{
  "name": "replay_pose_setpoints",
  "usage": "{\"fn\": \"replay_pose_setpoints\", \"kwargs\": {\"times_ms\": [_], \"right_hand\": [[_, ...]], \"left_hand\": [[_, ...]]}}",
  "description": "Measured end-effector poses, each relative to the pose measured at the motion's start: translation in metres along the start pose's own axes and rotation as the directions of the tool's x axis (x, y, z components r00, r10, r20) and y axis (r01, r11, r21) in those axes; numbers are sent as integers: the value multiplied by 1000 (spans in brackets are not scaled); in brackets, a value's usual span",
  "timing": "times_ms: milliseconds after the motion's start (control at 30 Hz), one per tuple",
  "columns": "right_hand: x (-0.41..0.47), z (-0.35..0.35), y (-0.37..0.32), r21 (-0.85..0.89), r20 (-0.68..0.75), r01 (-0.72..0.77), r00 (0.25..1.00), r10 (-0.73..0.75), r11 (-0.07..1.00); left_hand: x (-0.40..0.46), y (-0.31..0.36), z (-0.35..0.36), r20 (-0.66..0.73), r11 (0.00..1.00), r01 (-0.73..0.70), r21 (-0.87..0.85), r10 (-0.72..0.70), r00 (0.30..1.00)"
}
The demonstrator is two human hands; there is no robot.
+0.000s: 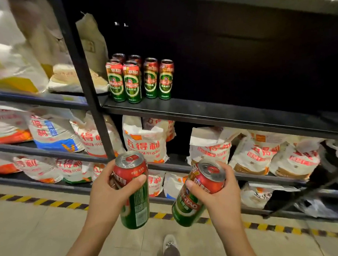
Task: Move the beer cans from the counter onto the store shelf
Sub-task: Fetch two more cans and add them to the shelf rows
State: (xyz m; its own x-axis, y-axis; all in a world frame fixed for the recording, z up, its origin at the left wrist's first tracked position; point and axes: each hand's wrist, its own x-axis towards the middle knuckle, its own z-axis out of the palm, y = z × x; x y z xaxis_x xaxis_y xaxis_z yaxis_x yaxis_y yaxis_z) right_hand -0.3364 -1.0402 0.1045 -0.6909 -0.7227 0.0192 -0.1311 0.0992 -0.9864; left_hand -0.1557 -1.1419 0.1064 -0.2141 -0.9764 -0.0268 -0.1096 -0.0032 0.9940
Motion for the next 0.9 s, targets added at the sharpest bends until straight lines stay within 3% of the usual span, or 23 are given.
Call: {"fn": "replay_pose_setpoints", "kwargs": {"times_ms": [467,900], "right_hand": [[212,45,-29,-8,116,200,973,-198,980],[318,133,-40,-38,-72,293,953,-295,955]], "left_hand": [[187,44,65,-55,993,-119,-26,118,992],[318,62,65,88,976,-213,-48,216,972]]}}
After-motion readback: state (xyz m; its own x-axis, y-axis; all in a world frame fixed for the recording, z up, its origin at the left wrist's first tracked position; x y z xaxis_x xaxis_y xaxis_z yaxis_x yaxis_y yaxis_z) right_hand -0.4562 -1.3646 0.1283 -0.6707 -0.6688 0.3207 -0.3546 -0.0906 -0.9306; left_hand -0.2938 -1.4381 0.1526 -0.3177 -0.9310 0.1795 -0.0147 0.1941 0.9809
